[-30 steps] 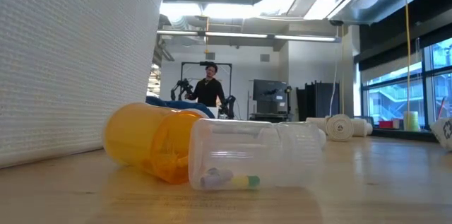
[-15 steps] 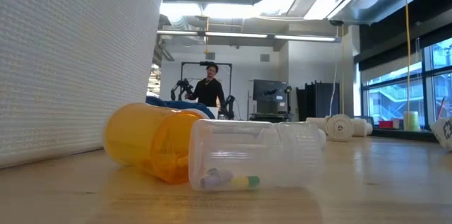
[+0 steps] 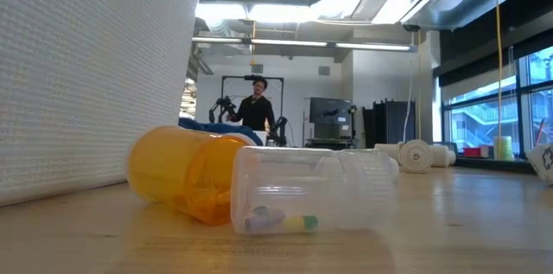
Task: Pick & place medical supplies in basket/bin
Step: Put the red medicine bottle into the white bin
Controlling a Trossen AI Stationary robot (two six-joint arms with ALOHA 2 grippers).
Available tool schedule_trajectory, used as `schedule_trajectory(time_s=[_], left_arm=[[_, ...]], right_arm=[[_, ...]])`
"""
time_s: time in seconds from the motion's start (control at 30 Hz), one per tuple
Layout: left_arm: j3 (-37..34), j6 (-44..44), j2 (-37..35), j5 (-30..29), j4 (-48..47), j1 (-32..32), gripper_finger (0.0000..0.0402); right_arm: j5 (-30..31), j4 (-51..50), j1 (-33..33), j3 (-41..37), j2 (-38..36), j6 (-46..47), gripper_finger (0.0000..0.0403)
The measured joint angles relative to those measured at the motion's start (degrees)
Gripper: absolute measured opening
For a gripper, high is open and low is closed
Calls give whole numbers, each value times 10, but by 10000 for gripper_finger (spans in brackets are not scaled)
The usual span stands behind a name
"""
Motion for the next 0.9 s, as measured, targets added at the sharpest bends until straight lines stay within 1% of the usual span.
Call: schedule_trajectory(time_s=[0.1, 0.2, 0.33, 0.47, 0.57, 0.73, 0.83, 0.9], left_arm=[[0, -30, 0, -12, -41, -5, 120], [0, -72, -5, -29, -97, -8, 116], [0, -162, -17, -38, -190, -14, 115], [0, -289, -27, -30, -306, -24, 117], [0, -417, -30, -2, -409, -36, 115], [0, -637, -30, 61, -581, -79, 117], [0, -756, -31, 107, -652, -111, 117], [-5, -814, -31, 144, -651, -132, 116]], right_arm=[[0, -54, 1, 0, -11, 0, 318], [13, -109, 1, 0, -27, -1, 341], [20, -182, 0, 0, -42, -1, 350], [30, -234, 1, 0, -54, 4, 351], [44, -274, 0, 0, -54, 16, 352], [80, -331, 0, 0, -54, 18, 352], [110, -349, 0, 0, -54, 18, 352], [127, -354, 0, 0, -54, 18, 352]])
